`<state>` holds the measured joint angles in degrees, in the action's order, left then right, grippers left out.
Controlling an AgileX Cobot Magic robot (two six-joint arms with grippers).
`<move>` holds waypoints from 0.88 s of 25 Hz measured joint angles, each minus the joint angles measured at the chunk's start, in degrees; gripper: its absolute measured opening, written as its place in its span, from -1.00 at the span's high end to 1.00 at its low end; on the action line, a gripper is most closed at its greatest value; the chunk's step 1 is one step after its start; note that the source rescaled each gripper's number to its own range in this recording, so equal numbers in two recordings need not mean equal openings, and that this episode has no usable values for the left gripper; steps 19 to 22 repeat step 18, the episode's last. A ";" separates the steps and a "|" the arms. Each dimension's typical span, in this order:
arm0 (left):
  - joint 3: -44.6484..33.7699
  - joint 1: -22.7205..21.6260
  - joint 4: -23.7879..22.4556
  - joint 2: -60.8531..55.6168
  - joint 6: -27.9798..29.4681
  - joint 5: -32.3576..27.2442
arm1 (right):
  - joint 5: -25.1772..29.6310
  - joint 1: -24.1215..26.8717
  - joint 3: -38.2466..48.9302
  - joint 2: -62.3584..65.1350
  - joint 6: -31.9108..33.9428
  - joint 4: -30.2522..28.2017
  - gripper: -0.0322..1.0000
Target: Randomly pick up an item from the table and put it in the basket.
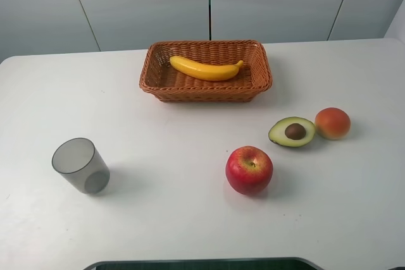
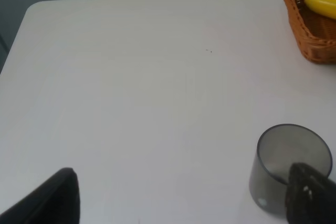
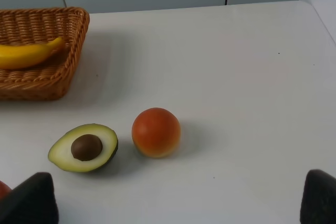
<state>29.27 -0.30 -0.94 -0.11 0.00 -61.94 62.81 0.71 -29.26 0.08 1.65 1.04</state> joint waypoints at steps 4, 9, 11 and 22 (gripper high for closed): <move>0.00 0.00 0.00 0.00 0.00 0.00 | 0.00 0.00 0.00 0.00 0.00 0.00 -1.00; 0.00 0.00 0.00 0.00 0.00 0.00 | 0.00 0.00 0.00 0.00 0.00 0.00 -1.00; 0.00 0.00 0.00 0.00 0.00 0.00 | 0.00 0.00 0.00 0.00 0.00 0.00 -1.00; 0.00 0.00 0.00 0.00 0.00 0.00 | 0.00 0.00 0.00 0.00 0.00 0.00 -1.00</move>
